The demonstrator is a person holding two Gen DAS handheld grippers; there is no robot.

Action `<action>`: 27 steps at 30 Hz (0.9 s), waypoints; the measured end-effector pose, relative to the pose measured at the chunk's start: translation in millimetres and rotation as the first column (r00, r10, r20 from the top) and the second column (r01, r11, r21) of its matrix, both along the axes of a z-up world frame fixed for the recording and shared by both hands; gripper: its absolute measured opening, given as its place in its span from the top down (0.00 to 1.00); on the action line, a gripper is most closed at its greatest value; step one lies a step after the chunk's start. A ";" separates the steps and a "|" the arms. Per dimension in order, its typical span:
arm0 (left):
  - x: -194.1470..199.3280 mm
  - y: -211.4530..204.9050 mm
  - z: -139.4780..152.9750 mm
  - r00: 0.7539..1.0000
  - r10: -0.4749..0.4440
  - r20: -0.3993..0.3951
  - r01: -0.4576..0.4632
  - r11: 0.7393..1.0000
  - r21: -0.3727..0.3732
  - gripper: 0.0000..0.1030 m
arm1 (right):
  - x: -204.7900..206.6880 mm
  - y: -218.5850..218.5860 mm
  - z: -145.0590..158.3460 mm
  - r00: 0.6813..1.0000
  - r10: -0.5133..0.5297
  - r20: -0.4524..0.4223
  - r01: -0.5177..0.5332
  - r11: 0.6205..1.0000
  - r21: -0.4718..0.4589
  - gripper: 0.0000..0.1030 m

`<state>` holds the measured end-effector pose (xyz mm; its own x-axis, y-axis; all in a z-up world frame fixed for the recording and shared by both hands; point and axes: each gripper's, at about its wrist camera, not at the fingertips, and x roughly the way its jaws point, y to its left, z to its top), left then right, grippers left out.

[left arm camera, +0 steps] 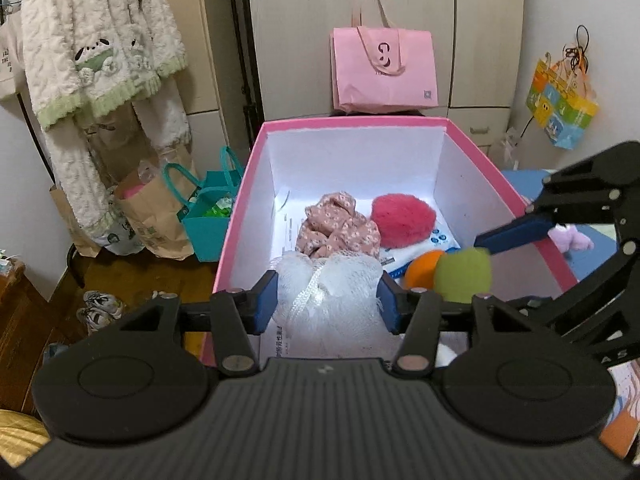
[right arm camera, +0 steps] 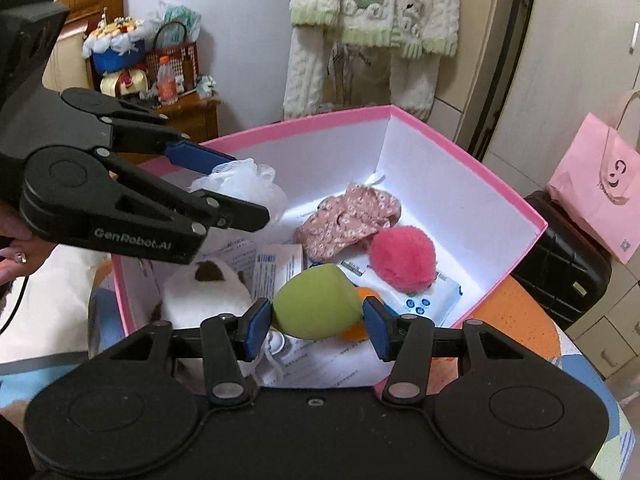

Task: Organize soft objects
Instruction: 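Open both grippers to drop the mesh puff and green sponge into the box, then withdraw both grippers and move them toward the purple bunny plush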

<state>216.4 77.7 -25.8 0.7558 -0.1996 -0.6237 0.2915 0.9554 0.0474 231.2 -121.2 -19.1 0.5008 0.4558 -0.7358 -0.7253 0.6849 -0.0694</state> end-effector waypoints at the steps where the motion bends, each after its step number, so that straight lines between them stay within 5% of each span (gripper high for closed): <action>1: -0.3 -0.5 -0.3 1.000 0.002 0.000 -0.002 1.000 0.010 0.46 | -1.3 0.3 0.8 1.000 -0.007 0.013 0.008 1.000 -0.008 0.40; 3: -3.1 -1.6 0.3 1.000 0.006 0.009 -0.006 1.000 0.023 0.40 | -1.7 1.3 3.0 0.999 -0.021 0.038 0.022 1.000 -0.014 0.32; 17: -48.3 6.9 58.1 0.989 -0.137 -0.050 0.133 0.988 -0.078 0.26 | -44.2 -47.4 48.7 0.991 -0.111 0.069 0.102 0.988 0.120 0.30; 27: -104.7 -30.6 94.0 0.963 -0.269 -0.006 0.269 0.963 0.030 0.17 | -100.5 -89.5 74.3 0.982 -0.145 0.125 0.131 0.985 0.115 0.27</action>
